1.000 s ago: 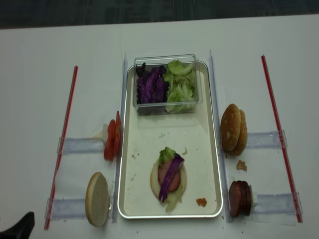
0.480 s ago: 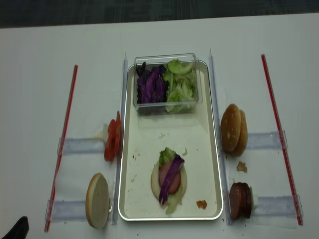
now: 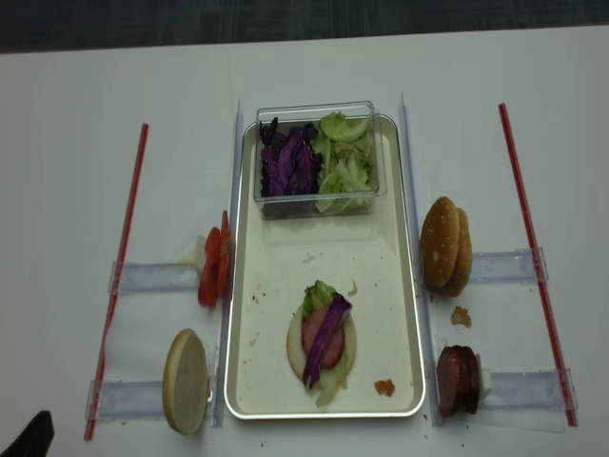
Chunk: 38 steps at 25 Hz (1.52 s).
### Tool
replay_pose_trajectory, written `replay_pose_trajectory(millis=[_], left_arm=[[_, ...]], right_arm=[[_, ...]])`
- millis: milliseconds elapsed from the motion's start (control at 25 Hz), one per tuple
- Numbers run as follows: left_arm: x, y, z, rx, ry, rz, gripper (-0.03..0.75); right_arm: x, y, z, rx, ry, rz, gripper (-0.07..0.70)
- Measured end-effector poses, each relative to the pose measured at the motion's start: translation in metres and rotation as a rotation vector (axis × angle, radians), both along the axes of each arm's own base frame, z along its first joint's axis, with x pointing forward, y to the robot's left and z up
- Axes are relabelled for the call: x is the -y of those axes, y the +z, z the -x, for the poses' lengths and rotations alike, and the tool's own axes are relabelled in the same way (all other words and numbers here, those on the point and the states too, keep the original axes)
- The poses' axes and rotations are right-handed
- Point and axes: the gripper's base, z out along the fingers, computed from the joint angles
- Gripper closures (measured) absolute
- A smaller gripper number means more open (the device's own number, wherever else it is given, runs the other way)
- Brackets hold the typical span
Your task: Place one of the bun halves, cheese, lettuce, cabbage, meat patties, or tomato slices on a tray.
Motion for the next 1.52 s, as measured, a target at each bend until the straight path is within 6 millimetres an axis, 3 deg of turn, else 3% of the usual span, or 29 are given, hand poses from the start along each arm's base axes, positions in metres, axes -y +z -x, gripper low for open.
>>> replay_pose_trajectory(millis=[1520], left_arm=[[0.0006, 0.0000, 0.0000, -0.001, 0.000, 0.011, 0.260]], right_arm=[[0.0000, 0.0000, 0.0000, 0.000, 0.001, 0.002, 0.281]])
